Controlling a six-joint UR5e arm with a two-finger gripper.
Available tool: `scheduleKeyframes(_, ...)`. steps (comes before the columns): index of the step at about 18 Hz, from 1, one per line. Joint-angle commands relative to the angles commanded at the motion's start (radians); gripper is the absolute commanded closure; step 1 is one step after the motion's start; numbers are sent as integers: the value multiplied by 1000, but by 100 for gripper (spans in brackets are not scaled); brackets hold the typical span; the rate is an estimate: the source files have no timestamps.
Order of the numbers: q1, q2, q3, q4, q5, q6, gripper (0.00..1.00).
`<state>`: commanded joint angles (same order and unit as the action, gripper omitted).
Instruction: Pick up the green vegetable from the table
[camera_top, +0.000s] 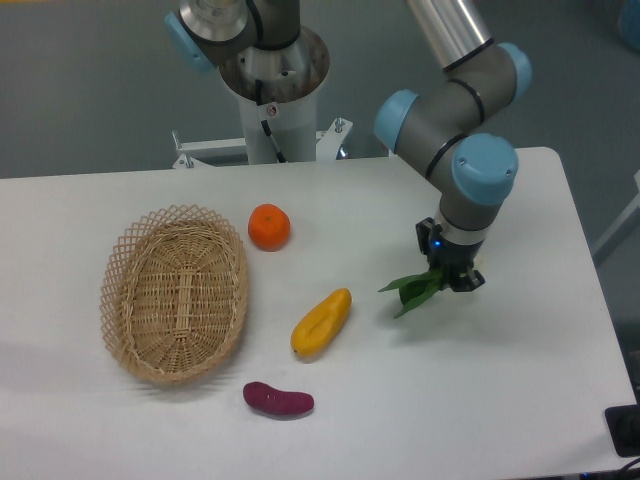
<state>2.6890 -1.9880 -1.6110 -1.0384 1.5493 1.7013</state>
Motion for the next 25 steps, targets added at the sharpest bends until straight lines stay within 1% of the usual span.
scheduleKeyframes(3,14,-26,92,-38,-3,-43,82)
scheduleKeyframes(7,26,-78,230,-135,-2,-72,82)
scheduleKeyframes(9,38,-112,287,-146,-5,-72,82)
scheduleKeyframes(12,54,-153,348,-147,-8,-69,82)
scheduleKeyframes(15,66,-176,385,-149,-12,-69,84)
scheduleKeyframes(17,75,-184,396,-169,-24,-69,85)
scheduleKeyframes(20,77,-189,407,-178,-28,-57,85)
scheduleKeyframes(25,77,-187,404,-177,-23,-57,85)
